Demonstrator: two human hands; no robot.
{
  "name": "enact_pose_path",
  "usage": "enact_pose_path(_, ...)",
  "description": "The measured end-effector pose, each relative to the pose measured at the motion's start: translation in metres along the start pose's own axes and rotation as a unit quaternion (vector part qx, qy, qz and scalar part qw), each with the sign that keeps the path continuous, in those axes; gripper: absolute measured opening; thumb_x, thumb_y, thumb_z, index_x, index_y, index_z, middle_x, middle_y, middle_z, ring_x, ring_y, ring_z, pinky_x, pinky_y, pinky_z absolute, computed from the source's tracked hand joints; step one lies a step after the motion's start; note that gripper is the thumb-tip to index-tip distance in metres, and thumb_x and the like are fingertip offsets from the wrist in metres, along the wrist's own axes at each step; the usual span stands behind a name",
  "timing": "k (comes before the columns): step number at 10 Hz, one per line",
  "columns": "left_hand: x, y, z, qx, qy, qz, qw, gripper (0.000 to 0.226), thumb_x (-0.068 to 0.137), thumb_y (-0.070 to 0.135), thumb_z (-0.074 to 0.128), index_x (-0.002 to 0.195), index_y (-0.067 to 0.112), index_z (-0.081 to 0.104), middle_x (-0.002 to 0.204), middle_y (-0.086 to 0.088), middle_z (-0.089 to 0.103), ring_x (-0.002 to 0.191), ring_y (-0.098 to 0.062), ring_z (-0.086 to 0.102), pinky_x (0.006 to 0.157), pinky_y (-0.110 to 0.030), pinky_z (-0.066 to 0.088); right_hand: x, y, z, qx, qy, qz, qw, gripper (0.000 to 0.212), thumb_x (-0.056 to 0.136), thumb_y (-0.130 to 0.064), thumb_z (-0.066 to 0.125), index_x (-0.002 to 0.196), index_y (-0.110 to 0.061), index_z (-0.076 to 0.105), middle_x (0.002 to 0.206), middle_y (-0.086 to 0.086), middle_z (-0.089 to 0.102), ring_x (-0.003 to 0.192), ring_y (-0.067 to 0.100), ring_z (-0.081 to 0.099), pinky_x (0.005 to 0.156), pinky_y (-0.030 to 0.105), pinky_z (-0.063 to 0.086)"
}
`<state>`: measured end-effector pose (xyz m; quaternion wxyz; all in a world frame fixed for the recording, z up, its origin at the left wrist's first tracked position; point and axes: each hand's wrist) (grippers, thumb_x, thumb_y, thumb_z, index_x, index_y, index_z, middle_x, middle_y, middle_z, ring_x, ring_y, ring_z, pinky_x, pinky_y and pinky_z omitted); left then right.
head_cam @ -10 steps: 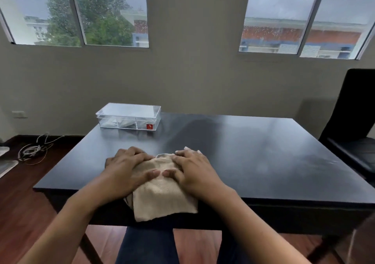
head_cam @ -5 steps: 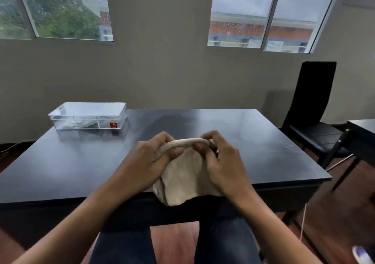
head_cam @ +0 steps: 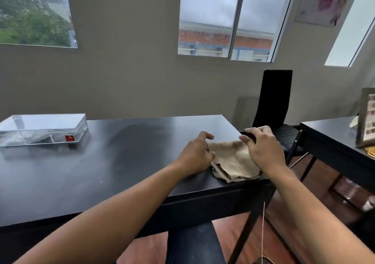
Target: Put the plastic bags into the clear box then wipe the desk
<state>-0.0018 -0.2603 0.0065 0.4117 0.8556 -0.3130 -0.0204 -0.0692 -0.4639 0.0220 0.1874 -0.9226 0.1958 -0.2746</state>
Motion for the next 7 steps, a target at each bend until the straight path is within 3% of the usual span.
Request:
enact_pose_path(1, 0.004, 0.000, 0.015, 0.144, -0.012, 0.041, 0.989, 0.059, 0.095, 0.036, 0.057, 0.149, 0.027, 0.035, 0.151, -0.008, 0.044, 0.136, -0.030, 0.044, 0.114, -0.047, 0.031, -0.001, 0.010, 0.009, -0.103, -0.093, 0.011, 0.990, 0.042, 0.106, -0.040, 0.047, 0.141, -0.021, 0.061, 0.156, 0.010, 0.046, 0.137, 0.035, 0.049, 0.109, 0.044, 0.040)
enact_pose_path(2, 0.004, -0.003, 0.024, 0.253, -0.070, 0.035, 0.964, 0.059, 0.101, 0.045, 0.041, 0.155, 0.024, 0.030, 0.166, -0.006, 0.024, 0.152, -0.028, 0.023, 0.121, -0.049, 0.012, -0.011, 0.011, 0.027, -0.114, -0.217, -0.010, 0.970, 0.056, 0.109, -0.042, 0.037, 0.157, -0.015, 0.037, 0.169, 0.008, 0.026, 0.156, 0.027, 0.025, 0.125, 0.042, 0.018)
enact_pose_path(3, 0.005, -0.008, 0.024, 0.243, -0.119, 0.026, 0.962, 0.061, 0.104, 0.048, 0.032, 0.158, 0.021, 0.024, 0.169, -0.005, 0.016, 0.156, -0.022, 0.011, 0.124, -0.044, 0.004, -0.008, 0.012, 0.031, -0.101, -0.257, 0.005, 0.961, 0.063, 0.110, -0.044, 0.028, 0.163, -0.012, 0.016, 0.173, 0.007, 0.009, 0.160, 0.025, 0.008, 0.127, 0.048, 0.004)
enact_pose_path(5, -0.013, -0.029, -0.013, 0.227, -0.082, 0.044, 0.969, 0.063, 0.103, 0.050, 0.035, 0.158, 0.021, 0.024, 0.168, -0.003, 0.016, 0.156, -0.016, 0.009, 0.126, -0.039, 0.004, -0.004, -0.001, 0.031, -0.171, -0.244, -0.008, 0.955, 0.062, 0.110, -0.039, 0.024, 0.163, -0.006, 0.015, 0.173, 0.009, 0.011, 0.160, 0.027, 0.003, 0.128, 0.052, 0.001)
enact_pose_path(7, -0.049, -0.068, -0.076, 0.204, -0.007, 0.016, 0.979, 0.061, 0.103, 0.049, 0.039, 0.156, 0.020, 0.032, 0.166, 0.001, 0.025, 0.154, -0.012, 0.017, 0.125, -0.032, 0.011, -0.020, -0.075, 0.054, -0.083, -0.198, -0.097, 0.972, 0.061, 0.111, -0.038, 0.028, 0.162, -0.006, 0.018, 0.172, 0.012, 0.012, 0.160, 0.025, 0.003, 0.128, 0.043, -0.001)
Point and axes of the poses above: each hand's wrist, its own x-axis towards the middle knuckle, its own z-axis out of the palm, y = z × x
